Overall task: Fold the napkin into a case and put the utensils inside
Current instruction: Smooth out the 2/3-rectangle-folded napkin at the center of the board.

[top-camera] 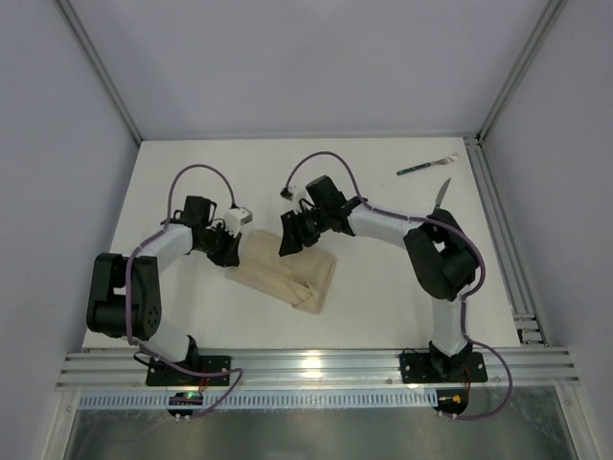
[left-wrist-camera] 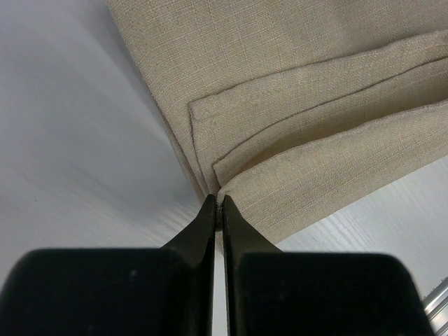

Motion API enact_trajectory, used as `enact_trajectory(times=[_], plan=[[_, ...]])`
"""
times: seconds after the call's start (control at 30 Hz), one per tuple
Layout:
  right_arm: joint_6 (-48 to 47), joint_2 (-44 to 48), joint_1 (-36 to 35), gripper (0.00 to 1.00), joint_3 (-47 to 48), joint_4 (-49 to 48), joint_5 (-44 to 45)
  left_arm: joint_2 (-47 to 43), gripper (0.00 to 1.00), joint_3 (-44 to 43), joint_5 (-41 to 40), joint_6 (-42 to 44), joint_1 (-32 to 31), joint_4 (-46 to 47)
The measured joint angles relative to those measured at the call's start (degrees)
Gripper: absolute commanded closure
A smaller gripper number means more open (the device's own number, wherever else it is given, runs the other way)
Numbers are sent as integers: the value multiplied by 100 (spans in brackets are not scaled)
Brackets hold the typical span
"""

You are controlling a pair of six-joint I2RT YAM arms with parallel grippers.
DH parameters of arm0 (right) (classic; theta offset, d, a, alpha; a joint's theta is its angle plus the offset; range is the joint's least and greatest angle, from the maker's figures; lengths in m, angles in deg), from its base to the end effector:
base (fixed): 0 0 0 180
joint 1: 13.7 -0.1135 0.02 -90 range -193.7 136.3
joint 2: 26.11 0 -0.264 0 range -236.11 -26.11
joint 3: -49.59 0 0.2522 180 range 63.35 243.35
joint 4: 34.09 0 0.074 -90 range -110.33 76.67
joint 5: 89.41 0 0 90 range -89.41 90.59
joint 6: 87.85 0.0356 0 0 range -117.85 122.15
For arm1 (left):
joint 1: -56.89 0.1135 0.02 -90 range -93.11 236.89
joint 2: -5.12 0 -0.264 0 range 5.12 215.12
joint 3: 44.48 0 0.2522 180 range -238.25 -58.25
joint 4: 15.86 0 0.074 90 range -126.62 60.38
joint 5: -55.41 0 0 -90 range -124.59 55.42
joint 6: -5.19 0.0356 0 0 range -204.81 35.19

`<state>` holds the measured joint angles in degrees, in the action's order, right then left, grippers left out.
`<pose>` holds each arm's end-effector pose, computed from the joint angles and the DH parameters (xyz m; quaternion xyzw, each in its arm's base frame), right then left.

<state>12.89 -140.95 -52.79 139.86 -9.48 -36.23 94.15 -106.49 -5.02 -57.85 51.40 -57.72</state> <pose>0.3182 0.2860 0.1706 -0.3245 0.8352 0.4078 0.1754 0.2751 -0.0441 0.1650 0.3105 0.8996 -0.2135 0.2208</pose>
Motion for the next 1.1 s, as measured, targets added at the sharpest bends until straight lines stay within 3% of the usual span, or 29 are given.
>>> enact_trajectory(times=[0.23,0.33,0.4,0.8,0.93,0.97,1.1], plan=[[-238,970,151,42,-245,197,442,2,100,-7,2,2,0,-2],[-323,1292,129,31,-664,297,664,11,100,-9,4,2,0,-2],[-350,1421,79,30,-977,424,833,11,100,-9,4,2,0,-2],[-280,1480,-470,31,-1801,638,1123,22,100,-15,4,0,0,-4],[-232,1497,-505,45,-1849,632,1172,26,100,-17,2,0,0,-4],[-219,1497,-518,61,-1862,610,1196,26,100,-17,2,0,0,-4],[-177,1497,-549,89,-1934,562,1287,26,100,-17,0,0,0,-4]])
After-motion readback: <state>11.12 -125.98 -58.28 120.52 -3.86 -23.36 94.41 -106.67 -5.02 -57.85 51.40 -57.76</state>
